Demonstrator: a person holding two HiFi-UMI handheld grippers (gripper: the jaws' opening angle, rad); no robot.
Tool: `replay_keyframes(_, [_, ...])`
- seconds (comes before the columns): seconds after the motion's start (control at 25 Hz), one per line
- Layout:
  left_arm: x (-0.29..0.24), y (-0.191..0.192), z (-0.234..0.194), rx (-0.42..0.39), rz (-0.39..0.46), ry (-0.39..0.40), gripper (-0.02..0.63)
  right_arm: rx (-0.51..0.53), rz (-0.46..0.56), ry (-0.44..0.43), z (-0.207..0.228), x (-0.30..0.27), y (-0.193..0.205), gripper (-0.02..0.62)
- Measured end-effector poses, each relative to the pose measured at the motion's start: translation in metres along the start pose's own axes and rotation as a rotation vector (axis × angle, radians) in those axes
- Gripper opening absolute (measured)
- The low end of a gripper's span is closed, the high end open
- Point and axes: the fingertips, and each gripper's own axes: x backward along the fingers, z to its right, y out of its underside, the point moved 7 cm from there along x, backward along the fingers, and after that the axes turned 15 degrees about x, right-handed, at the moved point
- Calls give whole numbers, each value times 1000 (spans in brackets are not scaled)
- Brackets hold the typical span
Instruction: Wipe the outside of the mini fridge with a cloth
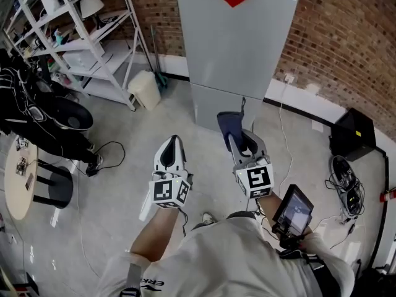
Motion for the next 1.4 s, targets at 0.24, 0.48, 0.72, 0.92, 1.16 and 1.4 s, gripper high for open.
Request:
replay_keyframes(0.24, [-47, -15, -30, 12, 12, 23, 0, 13, 11, 35, 10, -52, -14, 86])
replay_keyframes(0.48, [-109, -25, -51, 14, 66, 37, 0, 39, 56, 55, 36, -113, -18, 86])
replay_keyframes(0.72, [-193, -40, -71, -7, 98, 43, 0, 64, 105, 92, 84, -188, -22, 86])
replay_keyframes(0.92, [-263, -56, -78, -19, 131, 64, 0, 96, 154, 109, 126, -243, -36, 86])
replay_keyframes(1.16, [-324, -75, -94, -10, 174, 73, 0, 165, 219, 149, 168, -305, -62, 86])
replay_keyframes(1.4, [-373, -101, -126, 4, 191, 117, 0, 240, 237, 203, 187, -368, -85, 86])
